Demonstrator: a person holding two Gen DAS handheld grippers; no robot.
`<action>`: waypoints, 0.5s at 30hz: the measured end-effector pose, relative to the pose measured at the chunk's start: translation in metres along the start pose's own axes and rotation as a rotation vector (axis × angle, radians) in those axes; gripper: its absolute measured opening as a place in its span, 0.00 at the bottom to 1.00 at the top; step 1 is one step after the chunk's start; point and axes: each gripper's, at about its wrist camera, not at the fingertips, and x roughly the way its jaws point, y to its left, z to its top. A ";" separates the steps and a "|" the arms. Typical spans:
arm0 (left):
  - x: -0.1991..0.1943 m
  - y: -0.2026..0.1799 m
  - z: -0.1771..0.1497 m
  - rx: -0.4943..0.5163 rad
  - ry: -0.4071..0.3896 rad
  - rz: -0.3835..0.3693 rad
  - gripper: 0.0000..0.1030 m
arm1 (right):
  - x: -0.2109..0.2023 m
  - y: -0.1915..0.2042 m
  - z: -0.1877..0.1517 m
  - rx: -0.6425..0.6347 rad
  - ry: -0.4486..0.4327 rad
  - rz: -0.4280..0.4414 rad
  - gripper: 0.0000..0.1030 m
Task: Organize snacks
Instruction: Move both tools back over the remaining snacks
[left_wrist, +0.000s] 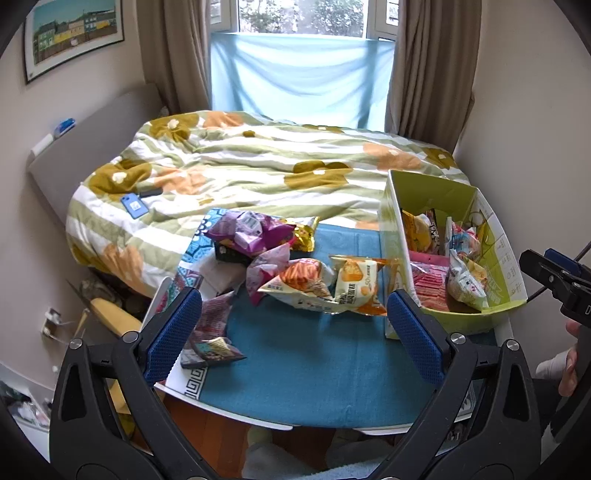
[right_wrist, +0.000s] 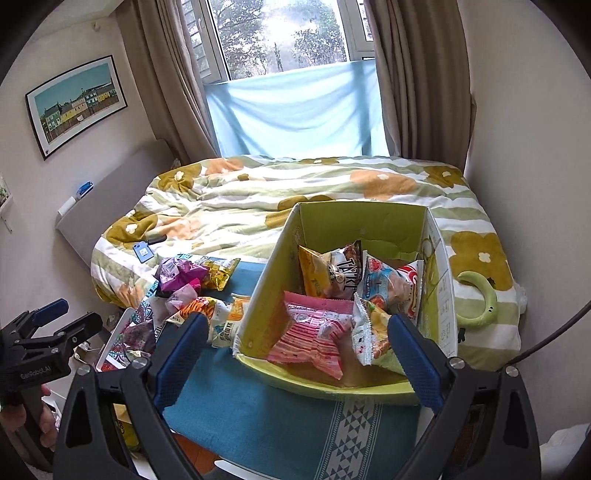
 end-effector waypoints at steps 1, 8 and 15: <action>0.000 0.009 -0.001 0.000 0.001 -0.002 0.97 | 0.000 0.006 -0.002 0.004 -0.001 -0.001 0.94; 0.012 0.076 -0.006 0.021 0.054 -0.037 0.97 | 0.011 0.060 -0.013 0.054 -0.003 -0.023 0.94; 0.040 0.133 -0.009 0.039 0.116 -0.091 0.97 | 0.027 0.125 -0.023 0.089 0.004 -0.056 0.94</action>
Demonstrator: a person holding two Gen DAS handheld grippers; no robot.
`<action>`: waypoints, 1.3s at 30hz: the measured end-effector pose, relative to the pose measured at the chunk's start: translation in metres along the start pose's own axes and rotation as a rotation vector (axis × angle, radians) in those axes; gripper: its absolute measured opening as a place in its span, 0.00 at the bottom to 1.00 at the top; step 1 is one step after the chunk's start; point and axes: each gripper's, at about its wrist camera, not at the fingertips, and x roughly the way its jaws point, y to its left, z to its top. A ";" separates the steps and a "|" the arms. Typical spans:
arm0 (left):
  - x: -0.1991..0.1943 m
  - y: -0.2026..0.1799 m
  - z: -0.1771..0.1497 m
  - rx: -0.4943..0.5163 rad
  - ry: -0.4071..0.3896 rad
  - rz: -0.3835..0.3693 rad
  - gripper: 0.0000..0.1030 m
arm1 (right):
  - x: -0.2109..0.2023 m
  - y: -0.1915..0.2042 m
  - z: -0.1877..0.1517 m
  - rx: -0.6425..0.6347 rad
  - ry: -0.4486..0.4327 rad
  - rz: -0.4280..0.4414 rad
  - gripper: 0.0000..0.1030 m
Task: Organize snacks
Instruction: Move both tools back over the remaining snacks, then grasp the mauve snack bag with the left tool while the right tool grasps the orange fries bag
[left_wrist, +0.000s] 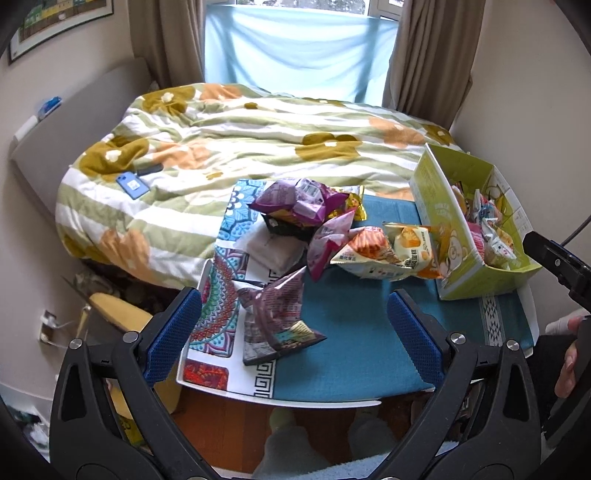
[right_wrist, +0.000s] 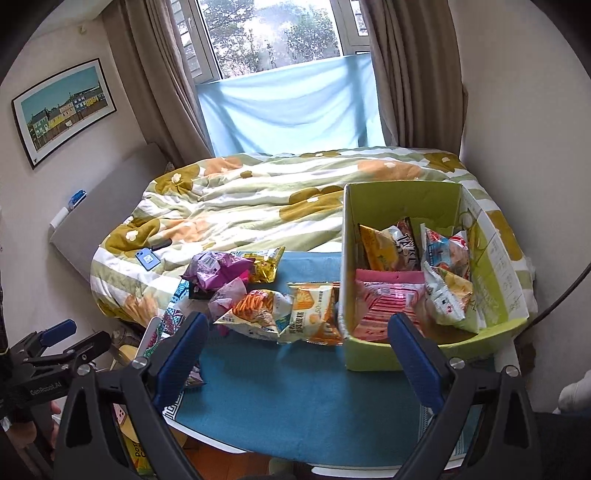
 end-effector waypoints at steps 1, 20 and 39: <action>0.005 0.007 0.000 0.006 0.011 -0.008 0.97 | 0.003 0.007 -0.001 0.008 0.001 -0.004 0.94; 0.143 0.057 -0.026 -0.035 0.307 -0.137 0.97 | 0.115 0.074 -0.018 0.066 0.126 -0.103 0.94; 0.229 0.034 -0.048 -0.046 0.484 -0.109 0.83 | 0.230 0.052 -0.005 0.007 0.287 -0.105 0.94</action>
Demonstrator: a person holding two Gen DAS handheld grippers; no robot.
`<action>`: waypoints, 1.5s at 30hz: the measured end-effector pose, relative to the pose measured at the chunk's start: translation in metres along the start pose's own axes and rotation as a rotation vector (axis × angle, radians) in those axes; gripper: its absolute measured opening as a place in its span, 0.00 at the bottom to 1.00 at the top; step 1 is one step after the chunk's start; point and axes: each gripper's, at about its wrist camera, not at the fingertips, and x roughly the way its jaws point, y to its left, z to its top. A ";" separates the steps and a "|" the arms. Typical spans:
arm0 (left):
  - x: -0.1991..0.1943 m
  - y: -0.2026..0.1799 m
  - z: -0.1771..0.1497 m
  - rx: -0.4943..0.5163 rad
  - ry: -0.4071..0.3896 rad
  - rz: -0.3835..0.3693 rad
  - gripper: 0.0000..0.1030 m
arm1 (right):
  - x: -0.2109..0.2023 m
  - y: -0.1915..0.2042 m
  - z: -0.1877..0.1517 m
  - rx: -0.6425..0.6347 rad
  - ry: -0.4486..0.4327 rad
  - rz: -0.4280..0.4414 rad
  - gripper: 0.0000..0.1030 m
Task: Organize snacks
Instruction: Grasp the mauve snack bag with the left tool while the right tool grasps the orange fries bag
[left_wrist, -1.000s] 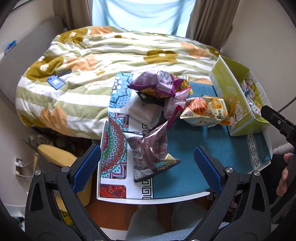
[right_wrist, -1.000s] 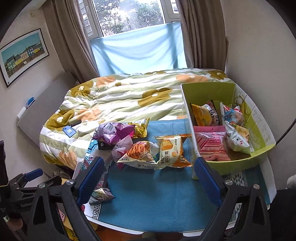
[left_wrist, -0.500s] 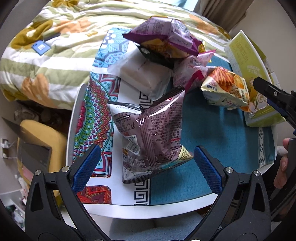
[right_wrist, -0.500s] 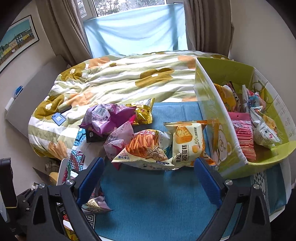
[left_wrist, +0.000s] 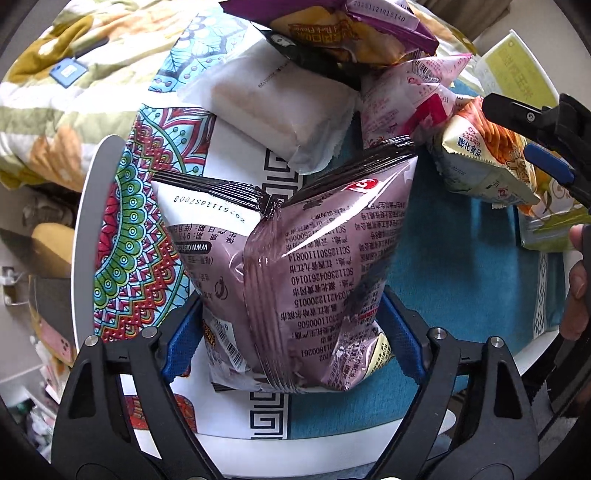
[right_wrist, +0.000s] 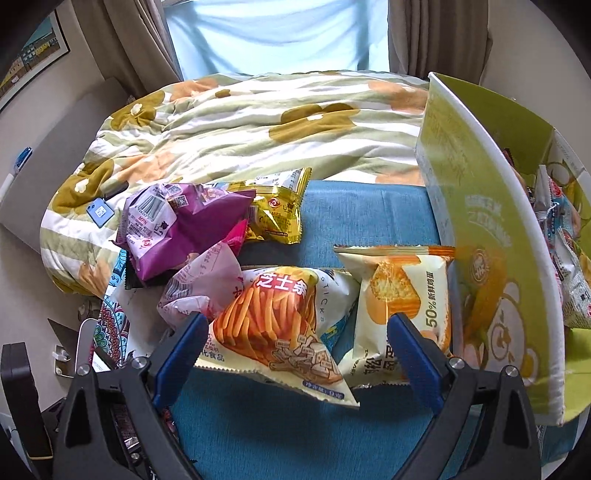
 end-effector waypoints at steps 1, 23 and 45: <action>0.001 -0.001 0.000 0.005 -0.001 0.006 0.81 | 0.003 0.000 0.002 -0.001 0.006 0.004 0.94; -0.005 -0.007 0.013 0.029 -0.013 0.033 0.65 | 0.039 0.003 0.000 -0.049 0.124 0.055 0.85; -0.056 -0.010 -0.016 0.044 -0.103 0.032 0.65 | 0.009 0.004 -0.027 -0.011 0.075 0.110 0.51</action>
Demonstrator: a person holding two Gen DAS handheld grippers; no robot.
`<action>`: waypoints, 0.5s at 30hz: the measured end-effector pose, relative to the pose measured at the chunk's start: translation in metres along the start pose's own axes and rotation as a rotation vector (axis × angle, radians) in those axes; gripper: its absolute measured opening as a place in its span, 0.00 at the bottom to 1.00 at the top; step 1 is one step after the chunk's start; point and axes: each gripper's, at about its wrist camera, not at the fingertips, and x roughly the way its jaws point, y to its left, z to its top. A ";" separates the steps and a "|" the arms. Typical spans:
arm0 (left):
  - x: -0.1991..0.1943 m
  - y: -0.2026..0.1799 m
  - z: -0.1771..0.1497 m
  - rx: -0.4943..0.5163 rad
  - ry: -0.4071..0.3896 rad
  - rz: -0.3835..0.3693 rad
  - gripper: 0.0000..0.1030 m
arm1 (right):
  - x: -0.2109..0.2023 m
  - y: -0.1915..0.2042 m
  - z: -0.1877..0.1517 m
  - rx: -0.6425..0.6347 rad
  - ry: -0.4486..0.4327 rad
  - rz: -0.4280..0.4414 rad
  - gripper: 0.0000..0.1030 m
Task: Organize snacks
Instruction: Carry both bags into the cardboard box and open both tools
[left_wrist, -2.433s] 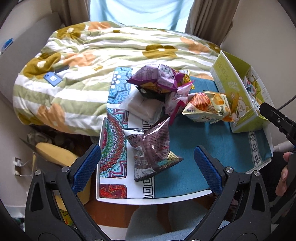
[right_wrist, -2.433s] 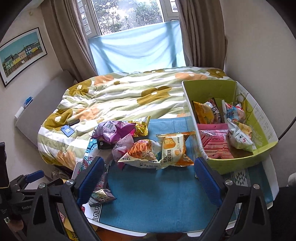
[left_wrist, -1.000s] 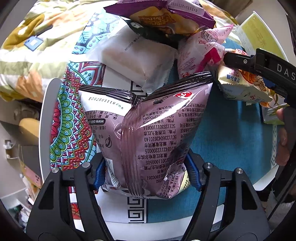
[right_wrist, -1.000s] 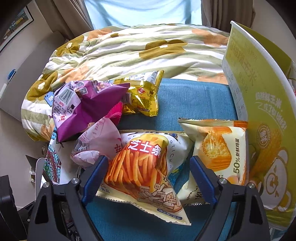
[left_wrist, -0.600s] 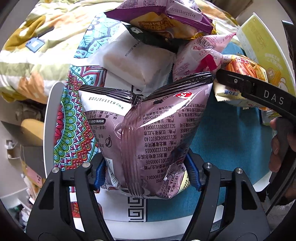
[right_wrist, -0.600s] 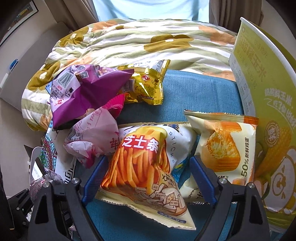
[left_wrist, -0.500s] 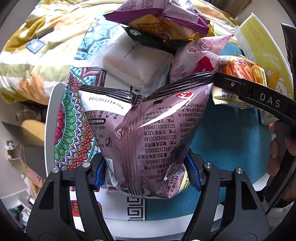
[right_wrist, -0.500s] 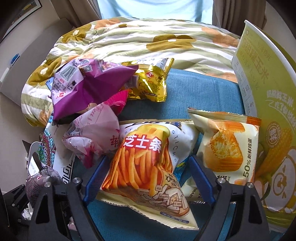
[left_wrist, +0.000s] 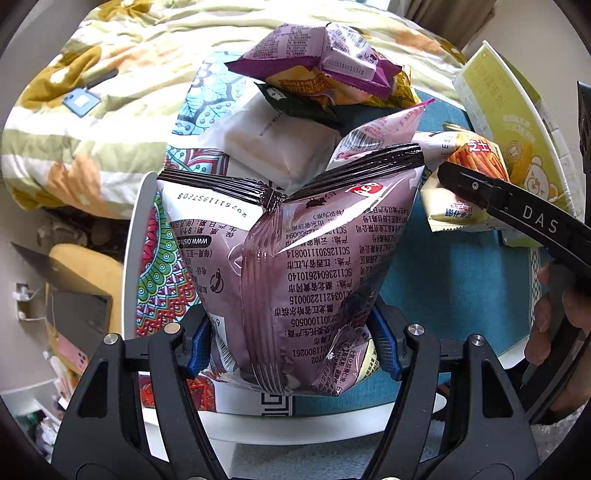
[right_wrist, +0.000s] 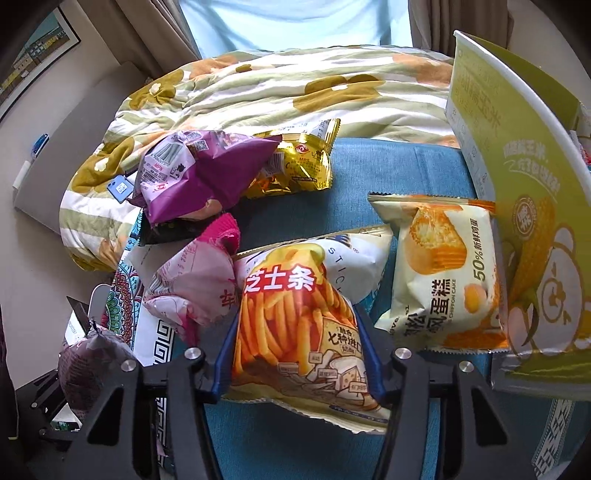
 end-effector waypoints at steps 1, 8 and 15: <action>-0.004 -0.001 -0.001 0.002 -0.008 0.000 0.65 | -0.004 0.001 -0.001 0.001 -0.012 0.000 0.51; -0.039 -0.005 -0.002 0.023 -0.075 -0.019 0.64 | -0.039 0.008 -0.004 0.001 -0.087 -0.008 0.50; -0.080 -0.016 0.004 0.076 -0.171 -0.052 0.64 | -0.082 0.013 -0.012 0.019 -0.172 -0.020 0.50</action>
